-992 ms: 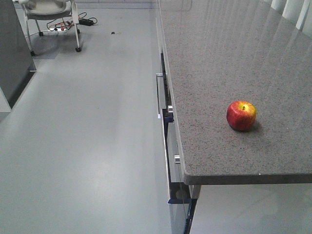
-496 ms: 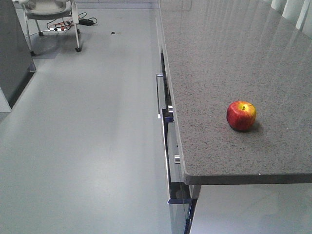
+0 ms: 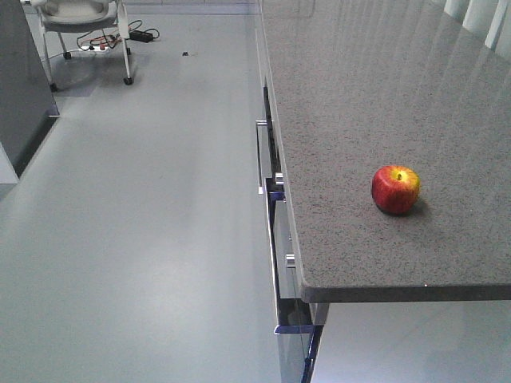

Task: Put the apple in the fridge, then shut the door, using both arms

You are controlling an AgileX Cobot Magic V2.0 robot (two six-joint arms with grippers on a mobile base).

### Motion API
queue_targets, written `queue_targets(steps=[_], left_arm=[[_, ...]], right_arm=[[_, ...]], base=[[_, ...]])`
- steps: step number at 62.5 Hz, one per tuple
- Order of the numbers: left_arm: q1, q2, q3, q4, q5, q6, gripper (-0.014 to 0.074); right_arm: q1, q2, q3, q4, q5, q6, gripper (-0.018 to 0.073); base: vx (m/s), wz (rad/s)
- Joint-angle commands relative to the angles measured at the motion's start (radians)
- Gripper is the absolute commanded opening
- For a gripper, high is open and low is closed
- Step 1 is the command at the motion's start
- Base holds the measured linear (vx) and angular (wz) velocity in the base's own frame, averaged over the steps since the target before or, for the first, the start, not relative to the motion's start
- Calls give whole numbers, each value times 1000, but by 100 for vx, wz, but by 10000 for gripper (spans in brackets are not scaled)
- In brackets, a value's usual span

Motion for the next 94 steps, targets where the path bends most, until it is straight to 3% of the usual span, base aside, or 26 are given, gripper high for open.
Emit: queue_targets(steps=[1, 9, 26, 55, 62, 76, 82, 87, 94], left_arm=[[0, -16, 21, -2, -70, -8, -6], [0, -16, 21, -2, -70, -8, -6], [0, -16, 21, -2, -70, -8, -6], [0, -16, 21, -2, -70, -8, -6], [0, -16, 21, -2, -70, -8, -6], [0, -16, 21, -2, -70, -8, -6], [0, -16, 21, -2, -70, -8, -6], [0, -16, 21, -2, -70, -8, -6], [0, -16, 21, -2, -70, -8, -6]], right_arm=[[1, 78, -142, -11, 23, -46, -3], [1, 212, -312, -17, 182, -108, -3], [1, 514, -554, -18, 411, -107, -3], [1, 898, -691, -2, 497, -134, 20], [1, 991, -751, -2, 549, -139, 113], [1, 1144, -867, -1, 569, -172, 512], [1, 1209, -910, 12, 573, -184, 643], [1, 1269, -951, 22, 572, -186, 706], [1, 1360, -1016, 21, 572, -187, 718]], base=[[0, 0], [0, 0], [0, 0], [0, 0], [0, 0], [0, 0], [0, 0], [0, 0], [0, 0]])
